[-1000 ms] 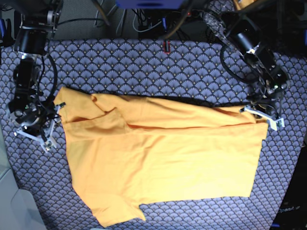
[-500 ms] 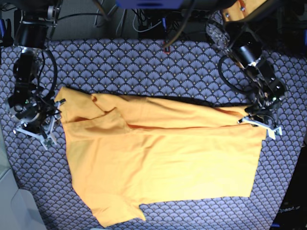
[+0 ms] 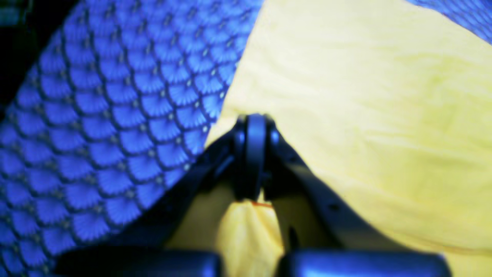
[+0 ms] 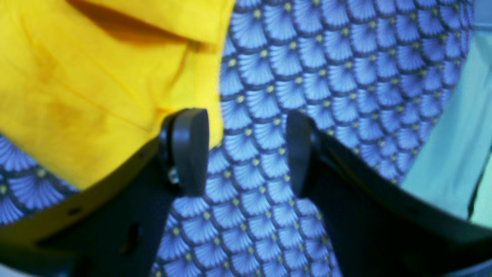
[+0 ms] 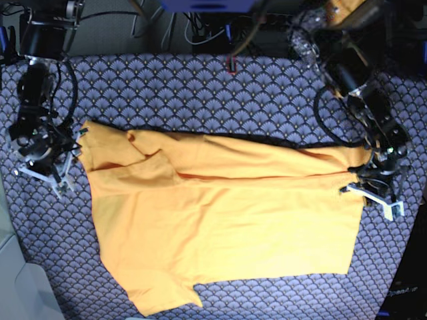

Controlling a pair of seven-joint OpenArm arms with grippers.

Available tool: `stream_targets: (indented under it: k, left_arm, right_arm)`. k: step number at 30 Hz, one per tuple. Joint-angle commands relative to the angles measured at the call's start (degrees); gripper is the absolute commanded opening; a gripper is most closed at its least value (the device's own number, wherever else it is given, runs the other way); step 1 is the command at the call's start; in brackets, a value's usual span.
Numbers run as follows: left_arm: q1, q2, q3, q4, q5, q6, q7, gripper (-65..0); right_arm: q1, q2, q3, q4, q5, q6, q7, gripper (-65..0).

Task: Fold the T-shirt properly

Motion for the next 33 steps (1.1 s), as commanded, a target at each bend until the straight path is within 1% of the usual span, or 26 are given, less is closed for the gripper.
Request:
stream_targets:
  k: [1,2,4,6,8,10,12,18,25,33]
  left_arm:
    - [1.6,-1.1,2.1,2.6,-0.1,0.3,-1.2,-65.0]
    - [4.1,-2.4,4.9,3.8,0.1,0.4,-1.7,-65.0]
    - [7.5,-4.8,10.9,5.2,2.4,0.4,-2.8,-65.0]
    - [10.0,-6.4,15.9,5.3,7.0,0.4,-3.8,-65.0]
    - [11.6,-7.1,18.5,5.0,12.1,0.4,-5.8,-65.0]
    - [12.4,-7.1,19.1,4.6,15.9,0.4,-8.5,-65.0]
    - [12.3,-7.0,19.7,4.3,18.3,0.1,-9.8,-65.0]
    - [10.2,-7.6,26.0,-4.2,26.0,0.2,-10.2,-65.0]
    - [6.7,-7.6,28.4,-10.1,30.0,0.3,-10.2,-65.0]
    - [5.0,-7.1,28.3,-10.7,37.3,0.0,-10.3,-65.0]
  right_arm:
    - [0.6,0.9,0.5,1.7,0.2,-0.4,1.0,-31.9]
    - [0.6,0.8,0.5,2.3,0.2,-0.4,0.9,-31.9]
    - [0.6,0.7,0.5,2.9,0.2,-0.4,0.8,-31.9]
    - [0.9,0.7,0.5,3.0,0.2,-0.4,0.8,-31.9]
    - [0.9,0.7,0.5,3.0,0.2,-0.4,0.8,-31.9]
    - [0.9,0.7,0.5,3.0,0.3,-0.4,0.8,-31.9]
    - [0.9,0.6,0.5,3.0,0.3,-0.4,0.8,-31.9]
    - [0.6,0.6,0.5,3.0,0.3,-0.4,0.8,-31.9]
    - [0.4,0.7,0.5,3.0,0.3,-0.4,0.8,-31.9]
    - [0.4,0.7,0.6,3.0,0.3,-0.4,0.8,-31.9]
